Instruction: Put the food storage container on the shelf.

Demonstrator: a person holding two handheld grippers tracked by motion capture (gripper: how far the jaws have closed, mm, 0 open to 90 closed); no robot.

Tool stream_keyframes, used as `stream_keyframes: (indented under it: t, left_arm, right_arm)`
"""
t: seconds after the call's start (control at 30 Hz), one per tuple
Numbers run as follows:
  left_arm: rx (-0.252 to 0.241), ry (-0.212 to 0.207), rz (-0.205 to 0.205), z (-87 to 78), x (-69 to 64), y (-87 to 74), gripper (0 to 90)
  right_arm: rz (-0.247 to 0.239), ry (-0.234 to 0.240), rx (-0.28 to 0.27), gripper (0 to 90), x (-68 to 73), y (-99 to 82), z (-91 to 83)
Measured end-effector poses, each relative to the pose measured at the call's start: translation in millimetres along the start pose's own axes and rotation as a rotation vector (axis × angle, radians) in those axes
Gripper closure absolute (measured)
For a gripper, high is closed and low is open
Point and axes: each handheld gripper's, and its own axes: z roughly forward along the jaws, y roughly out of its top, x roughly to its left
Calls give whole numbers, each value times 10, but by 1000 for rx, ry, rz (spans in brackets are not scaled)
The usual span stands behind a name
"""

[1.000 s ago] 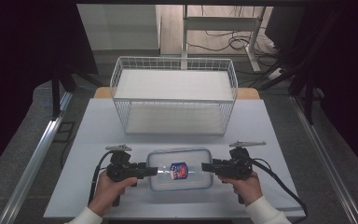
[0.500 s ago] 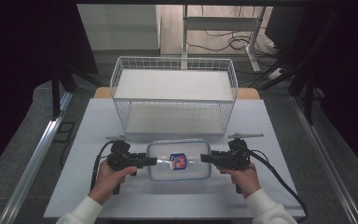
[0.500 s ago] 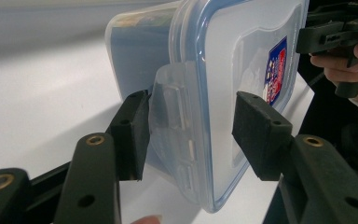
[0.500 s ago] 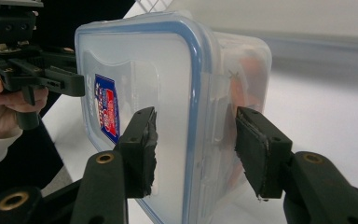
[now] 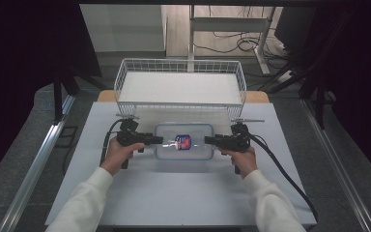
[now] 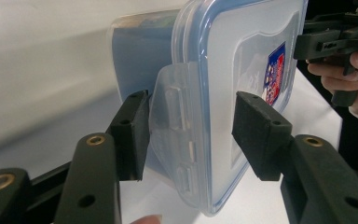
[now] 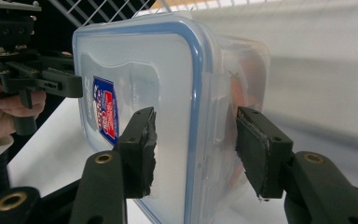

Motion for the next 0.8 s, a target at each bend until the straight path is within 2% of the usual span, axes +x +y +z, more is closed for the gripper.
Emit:
stream_keyframes:
  t: [0.13, 0.33, 0.43, 0.57, 0.6, 0.63, 0.7, 0.77, 0.8]
  left_arm:
    - [-8, 4, 10, 49, 124, 49, 479]
    - [0, 21, 17, 79, 209, 72, 478]
    - [-16, 14, -10, 92, 233, 68, 479]
    - [-38, 2, -49, 107, 246, 65, 479]
    - [-33, -2, -45, 105, 266, 67, 479]
    - [-43, -6, -69, 115, 268, 66, 478]
    - [-58, 7, -98, 133, 276, 65, 469]
    - [-68, 24, -98, 151, 286, 67, 460]
    - [-74, 20, -111, 159, 292, 67, 457]
  right_arm:
    - [-2, -2, 0, 481, -86, 52, 122]
    - [-2, 4, -1, 477, -161, 59, 227]
    - [16, 4, -7, 473, -194, 61, 254]
    - [13, -1, -19, 468, -204, 61, 264]
    - [14, -3, -19, 466, -206, 61, 268]
    - [14, -5, -22, 462, -210, 60, 274]
    - [24, -11, -39, 455, -219, 54, 291]
    - [42, -23, -57, 447, -222, 35, 309]
    - [46, -29, -68, 444, -221, 26, 317]
